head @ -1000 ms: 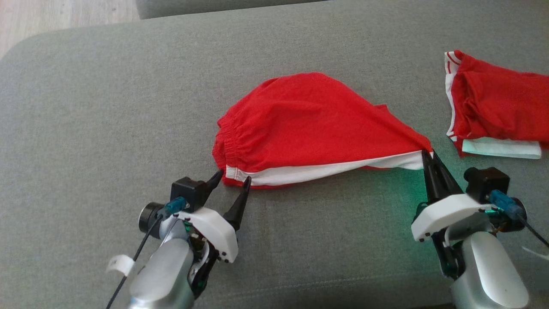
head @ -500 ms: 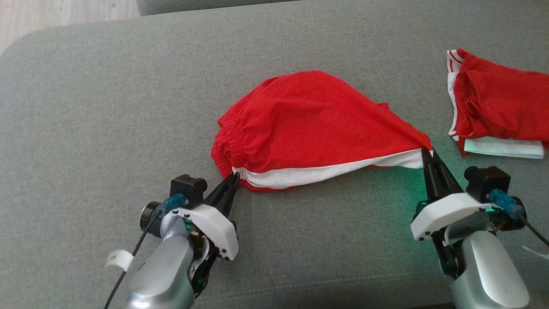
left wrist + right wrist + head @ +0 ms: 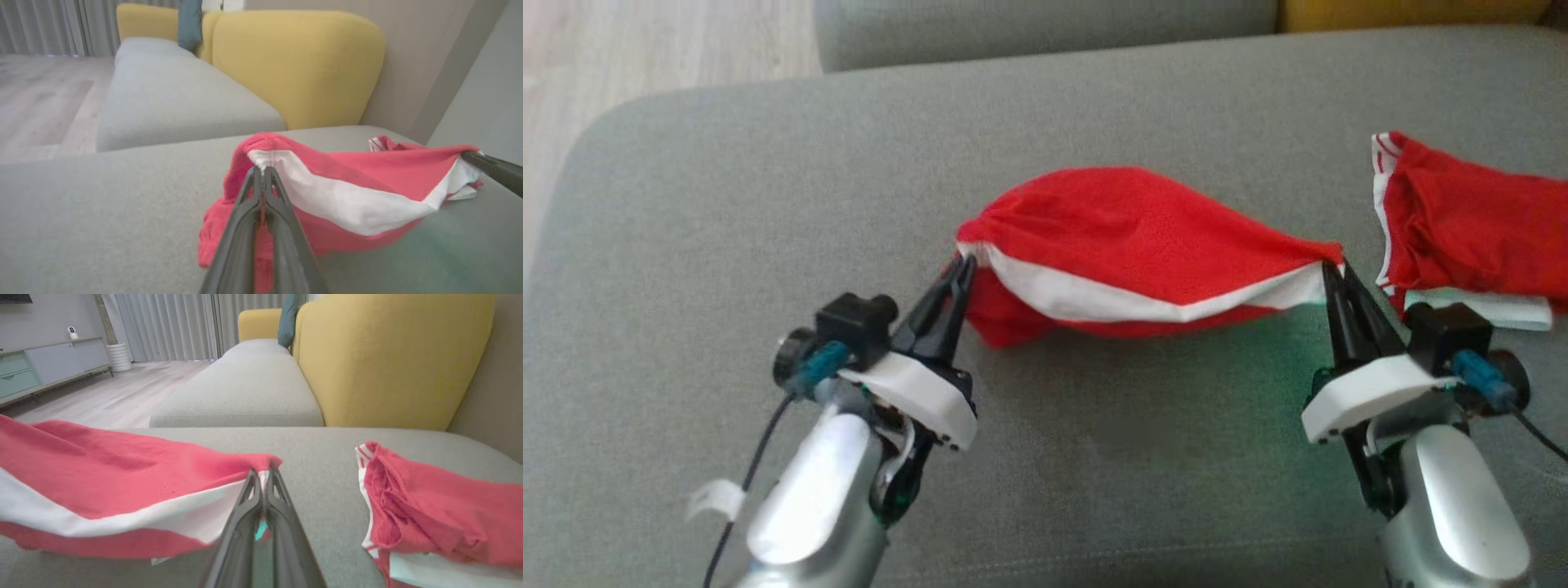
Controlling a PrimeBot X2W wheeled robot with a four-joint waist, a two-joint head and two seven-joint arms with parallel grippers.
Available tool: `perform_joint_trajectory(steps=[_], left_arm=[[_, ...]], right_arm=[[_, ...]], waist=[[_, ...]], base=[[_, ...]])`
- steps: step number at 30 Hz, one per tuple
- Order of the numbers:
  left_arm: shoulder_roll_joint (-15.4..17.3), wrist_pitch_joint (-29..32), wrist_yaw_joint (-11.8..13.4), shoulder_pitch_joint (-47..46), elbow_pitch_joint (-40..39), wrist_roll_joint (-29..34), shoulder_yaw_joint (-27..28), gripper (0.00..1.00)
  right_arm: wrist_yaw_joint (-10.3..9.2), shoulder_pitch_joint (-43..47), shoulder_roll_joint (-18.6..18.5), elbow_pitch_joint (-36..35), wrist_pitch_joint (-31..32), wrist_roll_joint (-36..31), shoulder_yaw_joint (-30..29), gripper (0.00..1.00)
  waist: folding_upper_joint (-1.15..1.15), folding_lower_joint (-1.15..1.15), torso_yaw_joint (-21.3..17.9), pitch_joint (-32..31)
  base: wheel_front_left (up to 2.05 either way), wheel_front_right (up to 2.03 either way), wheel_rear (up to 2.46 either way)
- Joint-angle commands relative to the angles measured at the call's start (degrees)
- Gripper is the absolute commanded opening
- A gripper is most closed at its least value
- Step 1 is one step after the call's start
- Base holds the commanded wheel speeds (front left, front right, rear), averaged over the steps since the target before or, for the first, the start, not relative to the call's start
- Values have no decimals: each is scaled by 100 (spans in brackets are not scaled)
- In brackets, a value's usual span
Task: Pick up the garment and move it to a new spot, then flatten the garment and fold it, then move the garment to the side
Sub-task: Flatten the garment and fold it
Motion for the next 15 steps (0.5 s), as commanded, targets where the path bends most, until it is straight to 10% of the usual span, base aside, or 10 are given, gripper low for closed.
perform_joint_trajectory(steps=[1, 15], left_arm=[[148, -70, 56, -144, -401, 74, 309, 0], [384, -70, 243, -466, -2509, 142, 1158, 0]], right_arm=[[-5, -355, -16, -294, -40, -82, 146, 0], [-5, -1792, -16, -999, 202, -61, 289, 0]], waist=[[0, 0, 38, -153], [0, 0, 99, -793]], base=[[0, 0, 0], [0, 0, 0]])
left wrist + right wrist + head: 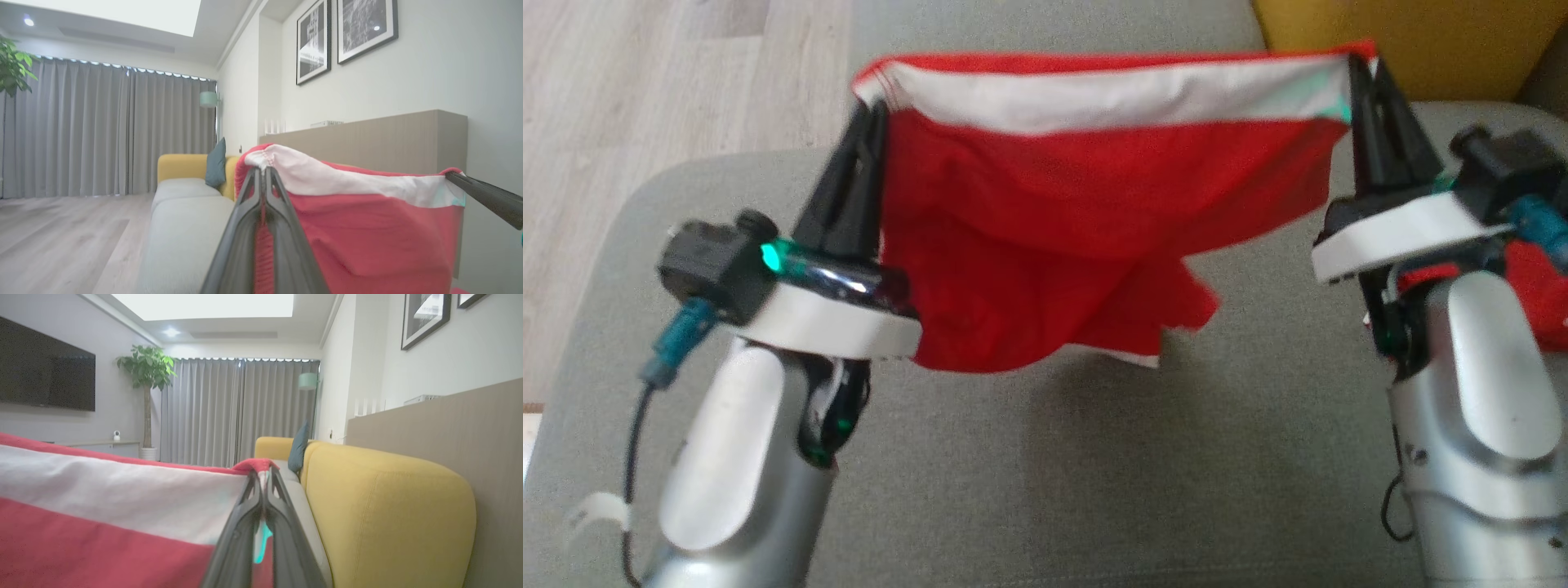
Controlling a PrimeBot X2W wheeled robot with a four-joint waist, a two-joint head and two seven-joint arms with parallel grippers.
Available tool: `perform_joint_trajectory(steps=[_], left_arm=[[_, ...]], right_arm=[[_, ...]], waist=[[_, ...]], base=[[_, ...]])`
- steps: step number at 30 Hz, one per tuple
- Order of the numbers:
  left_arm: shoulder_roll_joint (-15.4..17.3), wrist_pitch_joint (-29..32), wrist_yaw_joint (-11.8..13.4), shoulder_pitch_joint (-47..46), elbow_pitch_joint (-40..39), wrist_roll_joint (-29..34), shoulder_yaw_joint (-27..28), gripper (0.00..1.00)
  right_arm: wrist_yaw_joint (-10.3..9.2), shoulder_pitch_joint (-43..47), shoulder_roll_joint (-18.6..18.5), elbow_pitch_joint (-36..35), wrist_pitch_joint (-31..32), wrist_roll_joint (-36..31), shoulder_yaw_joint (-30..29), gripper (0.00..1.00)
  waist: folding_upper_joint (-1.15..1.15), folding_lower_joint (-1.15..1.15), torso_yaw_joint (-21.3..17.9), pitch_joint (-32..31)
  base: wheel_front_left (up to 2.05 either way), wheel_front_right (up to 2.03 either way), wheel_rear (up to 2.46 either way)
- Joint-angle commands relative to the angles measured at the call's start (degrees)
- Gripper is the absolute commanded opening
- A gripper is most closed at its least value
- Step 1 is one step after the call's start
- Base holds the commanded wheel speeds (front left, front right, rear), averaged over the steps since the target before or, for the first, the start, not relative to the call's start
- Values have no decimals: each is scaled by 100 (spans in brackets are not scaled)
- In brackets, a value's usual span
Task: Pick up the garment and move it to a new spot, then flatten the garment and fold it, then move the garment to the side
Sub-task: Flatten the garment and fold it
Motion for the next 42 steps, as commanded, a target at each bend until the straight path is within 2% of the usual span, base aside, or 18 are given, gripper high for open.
perform_joint_trajectory(steps=[1, 6, 14, 19, 24, 28, 32, 38, 42], left_arm=[[172, -20, 45, -414, -311, -25, 283, 0], [305, 159, 131, -433, -788, -14, 372, 0], [489, 653, 303, -20, -1637, -67, 456, 0], [681, 1065, 364, 186, -2187, -130, 545, 0], [828, 1386, 269, -279, -2116, -221, 613, 0], [834, 1627, 37, -1203, -1493, -505, 655, 0], [927, 1577, -206, -2569, -313, -519, 616, 0], [869, 913, -354, -4681, 1685, -414, 556, 0], [733, 401, -382, -5476, 2795, -403, 541, 0]], right_arm=[[-5, -335, -8, -287, 22, 75, 146, 0], [-5, -277, -8, -735, 157, 344, 116, 0], [-5, 282, -8, -1742, 719, 631, -76, 0], [-5, 542, -8, -2435, 1183, 688, -134, 0], [-5, 81, -8, -2458, 1492, 664, -137, 0], [-5, -949, -8, -1910, 1489, 550, -51, 0], [-5, -2380, -8, -786, 1123, 303, -15, 0], [-5, -4557, -8, 1125, 185, -42, -202, 0], [-5, -5398, -8, 2183, -453, -127, -459, 0]], waist=[[0, 0, 14, -65], [0, 0, 34, -201], [0, 0, -37, -225], [0, 0, -114, -30], [0, 0, -184, 437], [0, 0, -214, 1158], [0, 0, -227, 1846], [0, 0, -238, 2511], [0, 0, -230, 2745]], base=[[0, 0, 0], [0, 0, 0], [0, 0, 0], [0, 0, 0], [0, 0, 0], [0, 0, 0], [0, 0, 0], [0, 0, 0], [0, 0, 0]])
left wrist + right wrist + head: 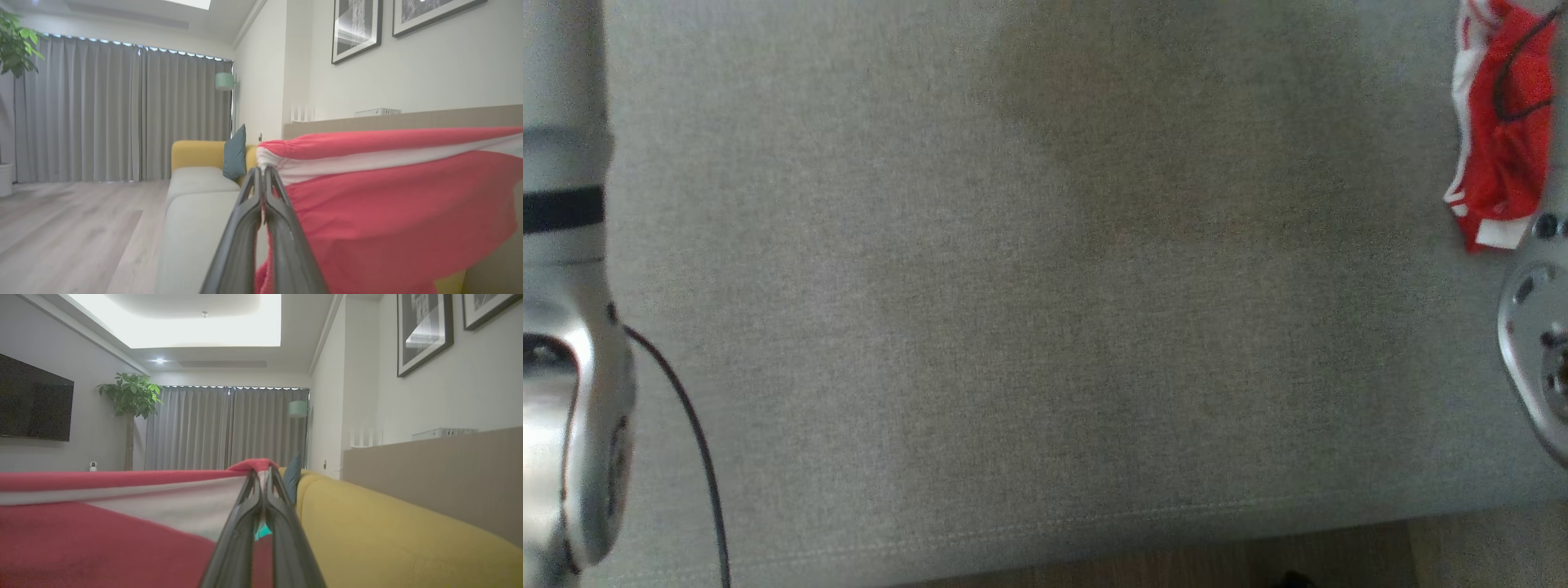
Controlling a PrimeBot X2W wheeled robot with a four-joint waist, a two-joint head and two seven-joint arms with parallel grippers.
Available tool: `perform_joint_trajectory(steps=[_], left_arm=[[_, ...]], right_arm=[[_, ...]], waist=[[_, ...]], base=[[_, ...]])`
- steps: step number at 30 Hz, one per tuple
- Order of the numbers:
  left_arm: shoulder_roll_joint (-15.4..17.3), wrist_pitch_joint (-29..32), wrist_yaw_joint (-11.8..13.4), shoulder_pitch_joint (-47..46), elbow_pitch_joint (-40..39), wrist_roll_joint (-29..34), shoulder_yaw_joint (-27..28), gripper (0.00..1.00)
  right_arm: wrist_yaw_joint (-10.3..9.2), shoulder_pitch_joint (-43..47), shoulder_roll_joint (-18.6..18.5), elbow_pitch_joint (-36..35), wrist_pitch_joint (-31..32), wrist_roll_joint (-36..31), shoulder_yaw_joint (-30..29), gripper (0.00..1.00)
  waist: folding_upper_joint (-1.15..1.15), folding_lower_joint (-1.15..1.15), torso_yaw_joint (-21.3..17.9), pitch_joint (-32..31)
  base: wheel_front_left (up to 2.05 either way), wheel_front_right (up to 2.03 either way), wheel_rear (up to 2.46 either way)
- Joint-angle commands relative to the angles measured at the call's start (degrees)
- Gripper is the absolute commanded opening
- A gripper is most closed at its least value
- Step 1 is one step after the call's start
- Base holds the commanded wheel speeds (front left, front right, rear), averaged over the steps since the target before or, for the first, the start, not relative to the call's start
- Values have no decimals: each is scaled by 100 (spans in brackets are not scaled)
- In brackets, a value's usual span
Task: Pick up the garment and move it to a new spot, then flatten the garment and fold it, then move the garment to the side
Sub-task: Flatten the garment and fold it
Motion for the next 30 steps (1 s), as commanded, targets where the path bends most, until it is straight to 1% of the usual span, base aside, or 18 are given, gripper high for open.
perform_joint_trajectory(steps=[1, 5, 9, 11, 13, 14, 15, 16, 21, 25, 30], left_arm=[[142, -126, -20, -202, 207, -40, 131, 0], [-8, -356, -68, -158, 1054, -152, -75, 0], [-97, -452, -83, 54, 1522, -222, -255, 0], [-117, -465, -85, 246, 1577, -253, -419, 0], [-94, -468, -86, 521, 1442, -270, -570, 0], [-61, -469, -86, 869, 1287, -329, -670, 0], [-43, -470, -86, 1058, 1208, -364, -703, 0], [-43, -470, -86, 1058, 1208, -364, -703, 0], [63, -471, -87, 2055, 835, -442, -932, 0], [174, -471, -87, 2830, 633, -362, -1252, 0], [262, -471, -87, 3680, 536, -343, -1598, 0]], right_arm=[[-5, -220, 51, 218, -184, 77, -98, 0], [-5, -196, 51, 1308, -476, 607, -90, 0], [-5, 59, 51, 2155, -633, 945, 66, 0], [-5, 234, 51, 2468, -684, 1020, 205, 0], [-5, 435, 51, 2709, -720, 1058, 289, 0], [-5, 654, 51, 2908, -737, 1070, 399, 0], [-5, 771, 51, 3003, -742, 1061, 465, 0], [-5, 771, 51, 3003, -742, 1061, 465, 0], [-5, 1318, 51, 3410, -740, 1108, 701, 0], [-5, 1762, 35, 3603, -536, 1021, 855, 0], [-5, 2365, -143, 3697, -222, 938, 1082, 0]], waist=[[0, -2, 8, 259], [0, -2, 45, 359], [0, -2, 90, 520], [0, -2, 125, 555], [0, -2, 161, 516], [0, -2, 192, 424], [0, -2, 206, 356], [0, -2, 206, 356], [0, -2, 244, -105], [0, -2, 249, -502], [0, -2, 274, -1026]], base=[[0, 0, 0], [0, 0, 0], [0, 0, 0], [0, 0, 0], [0, 0, 0], [0, 0, 0], [0, 0, 0], [0, 0, 0], [0, 0, 0], [0, 0, 0], [0, 0, 0]])
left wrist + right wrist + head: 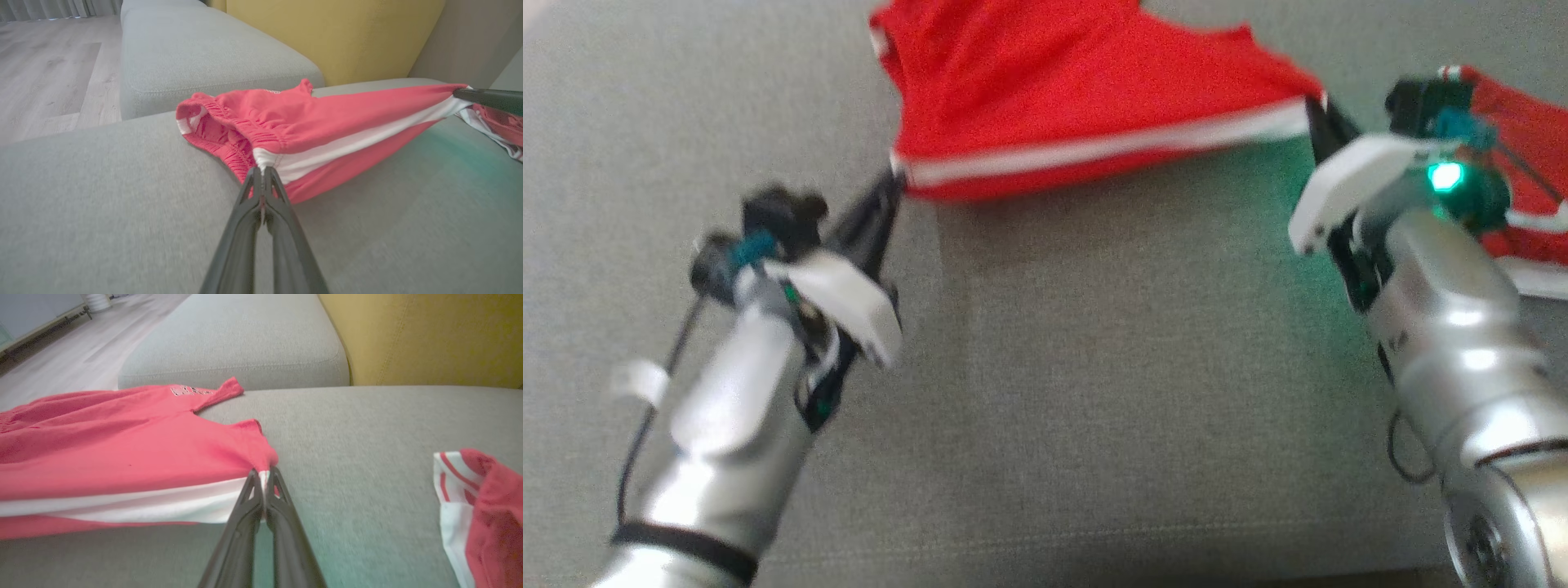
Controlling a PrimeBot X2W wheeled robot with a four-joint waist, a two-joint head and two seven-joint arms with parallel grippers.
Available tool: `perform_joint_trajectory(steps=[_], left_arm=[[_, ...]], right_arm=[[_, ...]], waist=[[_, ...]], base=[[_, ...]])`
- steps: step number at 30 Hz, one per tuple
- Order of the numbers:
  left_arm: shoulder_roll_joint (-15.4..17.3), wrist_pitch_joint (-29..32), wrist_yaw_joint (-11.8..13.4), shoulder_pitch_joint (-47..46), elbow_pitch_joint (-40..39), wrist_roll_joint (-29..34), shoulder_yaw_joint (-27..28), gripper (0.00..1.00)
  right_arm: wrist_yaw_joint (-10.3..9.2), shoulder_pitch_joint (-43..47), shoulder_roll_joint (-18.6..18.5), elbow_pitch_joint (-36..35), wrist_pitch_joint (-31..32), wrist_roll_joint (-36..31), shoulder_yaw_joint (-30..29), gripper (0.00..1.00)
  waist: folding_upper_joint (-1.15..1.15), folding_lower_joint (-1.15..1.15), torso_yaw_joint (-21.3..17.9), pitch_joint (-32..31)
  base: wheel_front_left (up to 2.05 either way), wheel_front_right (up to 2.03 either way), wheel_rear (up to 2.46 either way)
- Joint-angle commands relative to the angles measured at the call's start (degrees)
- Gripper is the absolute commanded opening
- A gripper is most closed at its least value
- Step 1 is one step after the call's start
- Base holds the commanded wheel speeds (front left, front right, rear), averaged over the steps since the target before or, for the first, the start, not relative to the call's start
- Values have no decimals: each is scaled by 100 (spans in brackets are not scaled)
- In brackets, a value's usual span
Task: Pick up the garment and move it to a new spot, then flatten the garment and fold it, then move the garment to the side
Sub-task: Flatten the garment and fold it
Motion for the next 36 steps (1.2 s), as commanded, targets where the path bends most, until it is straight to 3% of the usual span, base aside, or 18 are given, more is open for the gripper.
perform_joint_trajectory(steps=[1, 10, 16, 26, 30, 36], left_arm=[[254, -69, 8, -67, -182, 3, 152, 0], [351, -70, 8, 991, -453, 64, -215, 0], [467, -70, 8, 1727, -825, -3, -467, 0], [696, 7, 150, 2953, -2010, -193, -589, 0], [745, 175, 230, 3235, -2492, -190, -711, 0], [768, 409, 352, 3318, -3185, -202, -773, 0]], right_arm=[[-5, 13, -9, -125, 18, 9, 109, 0], [-5, 918, -262, -132, 558, 292, 668, 0], [-5, 1547, -513, -533, 1092, 804, 1223, 0], [-5, 3078, -1611, -2458, 1948, 2024, 1701, 0], [-5, 3578, -2029, -3248, 2342, 2252, 1522, 0], [-5, 4243, -2615, -4795, 3047, 2101, 650, 0]], waist=[[0, 1, 22, -311], [0, 1, 90, -1091], [0, 1, 102, -1621], [0, 1, 151, -2083], [0, 1, 189, -2062], [0, 1, 420, -1897]], base=[[0, 0, 0], [0, 0, 0], [0, 0, 0], [0, 0, 0], [0, 0, 0], [0, 0, 0]])
